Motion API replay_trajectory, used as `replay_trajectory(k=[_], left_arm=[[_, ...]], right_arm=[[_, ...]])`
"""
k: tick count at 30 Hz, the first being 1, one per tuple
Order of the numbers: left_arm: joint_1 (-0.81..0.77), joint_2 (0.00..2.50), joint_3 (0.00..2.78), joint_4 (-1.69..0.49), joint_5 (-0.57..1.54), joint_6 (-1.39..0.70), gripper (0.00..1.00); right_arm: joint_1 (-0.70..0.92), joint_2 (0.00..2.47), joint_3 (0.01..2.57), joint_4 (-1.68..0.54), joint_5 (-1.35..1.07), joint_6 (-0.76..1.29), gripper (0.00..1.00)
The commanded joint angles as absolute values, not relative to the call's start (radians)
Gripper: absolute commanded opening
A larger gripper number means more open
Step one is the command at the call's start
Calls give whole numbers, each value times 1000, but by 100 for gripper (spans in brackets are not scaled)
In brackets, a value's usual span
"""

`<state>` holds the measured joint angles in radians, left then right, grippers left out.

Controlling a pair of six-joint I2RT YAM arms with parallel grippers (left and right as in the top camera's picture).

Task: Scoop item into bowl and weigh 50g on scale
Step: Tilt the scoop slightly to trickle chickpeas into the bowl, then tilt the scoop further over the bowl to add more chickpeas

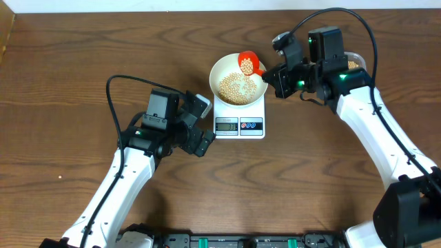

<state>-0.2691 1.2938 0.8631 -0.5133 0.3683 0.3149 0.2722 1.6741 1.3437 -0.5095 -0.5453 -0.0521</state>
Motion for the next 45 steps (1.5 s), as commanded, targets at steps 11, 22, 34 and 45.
replay_trajectory(k=[11,22,34,45], left_arm=[[-266,1295,858,-512,373,320,93],[-266,1295,858,-512,374,320,93],[-266,1295,858,-512,374,320,93],[-266,1295,858,-512,373,320,93]], right_arm=[[312,1650,1343,-513,-503,-267,1],[312,1650,1343,-511,-503,-289,1],[294,1650,1343,-508,-509,-183,1],[255,1650,1343,-482,-590,-120,1]])
